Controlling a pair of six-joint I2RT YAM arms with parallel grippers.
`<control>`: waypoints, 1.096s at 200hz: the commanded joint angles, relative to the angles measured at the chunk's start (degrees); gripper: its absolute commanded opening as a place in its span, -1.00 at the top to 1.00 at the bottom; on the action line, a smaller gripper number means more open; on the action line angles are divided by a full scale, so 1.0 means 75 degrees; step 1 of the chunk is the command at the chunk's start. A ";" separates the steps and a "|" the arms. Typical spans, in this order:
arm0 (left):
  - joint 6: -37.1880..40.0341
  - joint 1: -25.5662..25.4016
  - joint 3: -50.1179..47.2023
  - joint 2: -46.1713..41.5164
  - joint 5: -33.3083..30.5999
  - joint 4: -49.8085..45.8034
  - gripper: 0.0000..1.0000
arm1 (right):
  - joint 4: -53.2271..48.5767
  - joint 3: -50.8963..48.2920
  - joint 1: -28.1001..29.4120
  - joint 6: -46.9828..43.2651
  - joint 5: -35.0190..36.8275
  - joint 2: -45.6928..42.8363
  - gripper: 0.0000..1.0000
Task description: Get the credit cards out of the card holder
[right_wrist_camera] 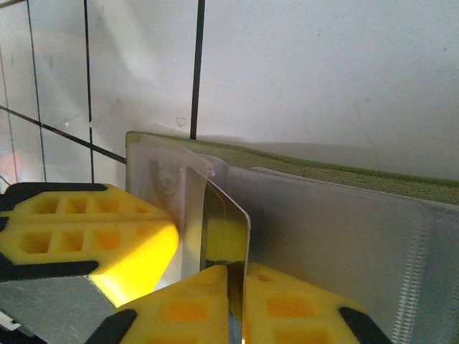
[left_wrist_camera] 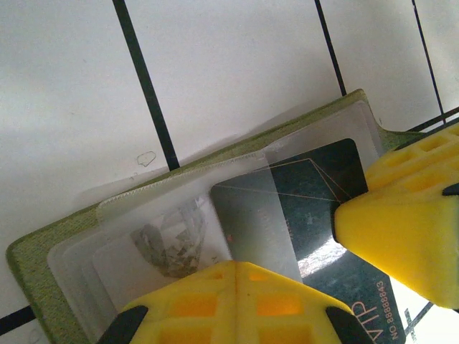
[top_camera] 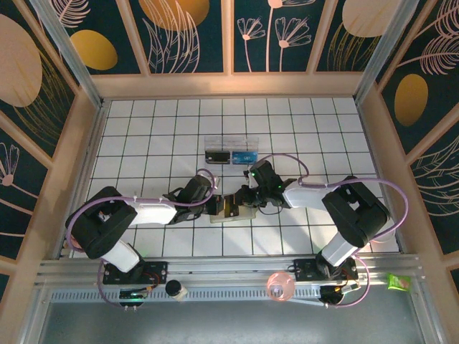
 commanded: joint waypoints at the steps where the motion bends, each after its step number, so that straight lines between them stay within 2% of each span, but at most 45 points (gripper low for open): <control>1: 0.0004 -0.0013 -0.0149 0.0220 0.0009 -0.0555 0.96 | -0.0103 -0.0232 -0.0112 0.0023 0.0263 -0.0311 0.83; 60: -0.0034 -0.0001 -0.0149 0.0104 0.0002 -0.0532 0.94 | -0.0678 -0.0630 -0.0533 -0.0256 0.0824 -0.1569 1.00; 92: 0.0019 0.0290 -0.0203 -0.0811 0.0113 -0.0294 0.69 | -0.0457 -0.0626 -0.0662 -0.0809 0.0859 -0.2379 1.00; 106: 0.0012 0.0659 -0.0442 -0.1479 0.0548 0.0316 0.47 | 0.0181 -0.0725 -0.0754 -0.0951 0.0452 -0.2745 1.00; 127: -0.0109 0.1184 -0.0933 -0.2246 0.2032 0.1888 0.05 | 0.1362 -0.0869 -0.0772 -0.0951 -0.0280 -0.2936 1.00; 144: -0.0103 0.1352 -0.0964 -0.2566 0.2501 0.2288 -0.12 | 0.2224 -0.0996 -0.0776 -0.0887 -0.0675 -0.2981 1.00; 159: -0.0345 0.1562 -0.1109 -0.2772 0.2807 0.2850 -0.20 | 0.3008 -0.1157 -0.0794 -0.0767 -0.0974 -0.3053 1.00; 181: -0.1082 0.1819 -0.1564 -0.2877 0.3266 0.4320 -0.27 | 0.4141 -0.1372 -0.0807 -0.0424 -0.1311 -0.3052 1.00; 219: -0.1583 0.1817 -0.1979 -0.2919 0.3340 0.5470 -0.28 | 0.6123 -0.1843 -0.0814 0.0476 -0.1512 -0.2918 1.00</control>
